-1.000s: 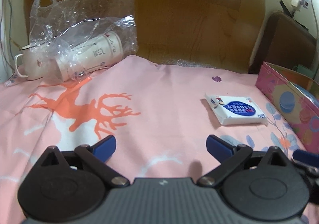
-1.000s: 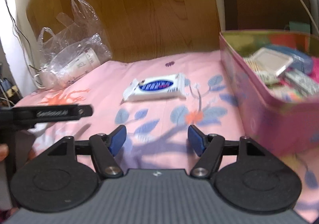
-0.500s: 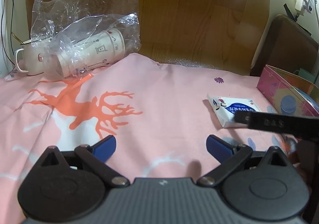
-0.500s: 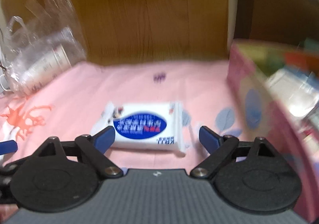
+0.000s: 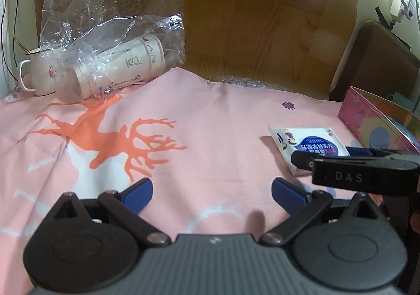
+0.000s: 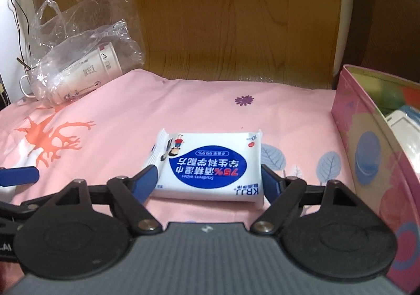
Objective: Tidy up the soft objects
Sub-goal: 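Grasp the white wet-wipes packet with the right tool and lift it, then hold the wipes packet with the right tool while the left tool grasps it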
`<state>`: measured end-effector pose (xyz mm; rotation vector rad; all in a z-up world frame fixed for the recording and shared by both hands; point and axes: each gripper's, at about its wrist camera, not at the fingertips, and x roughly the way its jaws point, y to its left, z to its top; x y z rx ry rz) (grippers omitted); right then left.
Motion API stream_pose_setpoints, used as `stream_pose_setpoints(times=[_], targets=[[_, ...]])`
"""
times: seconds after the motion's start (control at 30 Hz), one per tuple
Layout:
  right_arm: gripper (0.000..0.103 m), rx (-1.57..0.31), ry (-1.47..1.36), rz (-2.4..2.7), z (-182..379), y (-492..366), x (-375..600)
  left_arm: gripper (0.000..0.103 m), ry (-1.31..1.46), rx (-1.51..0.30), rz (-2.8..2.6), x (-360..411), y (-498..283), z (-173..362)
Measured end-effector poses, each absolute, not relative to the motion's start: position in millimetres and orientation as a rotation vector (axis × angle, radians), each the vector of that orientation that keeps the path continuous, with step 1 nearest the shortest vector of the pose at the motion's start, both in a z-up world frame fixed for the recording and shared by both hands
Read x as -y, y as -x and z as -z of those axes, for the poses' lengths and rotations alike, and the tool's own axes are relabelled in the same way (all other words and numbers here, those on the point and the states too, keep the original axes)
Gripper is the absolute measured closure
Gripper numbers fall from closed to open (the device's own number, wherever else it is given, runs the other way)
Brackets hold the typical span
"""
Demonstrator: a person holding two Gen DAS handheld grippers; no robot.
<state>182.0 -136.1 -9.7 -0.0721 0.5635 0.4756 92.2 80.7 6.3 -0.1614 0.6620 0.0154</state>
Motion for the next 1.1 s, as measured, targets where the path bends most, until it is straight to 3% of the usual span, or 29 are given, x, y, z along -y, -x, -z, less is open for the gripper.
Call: stream_pose_setpoints(times=[0.57,0.8,1.1], targets=[[0.018,-0.542,0.099,-0.674,15.9,-95.4,198.1,0.001,0.201,-0.660,0.044,-84.1,-90.6,-6.8],[0.007,-0.503,0.238,-0.834,18.5,-36.1,228.1,0.001,0.165,-0.630,0.251,-68.6,-81.1,-9.6],[0.008,-0.484,0.060,-0.618,28.5,-0.8,267.5,0.007,0.246,-0.711,0.565,-36.0,-53.3,-11.3]])
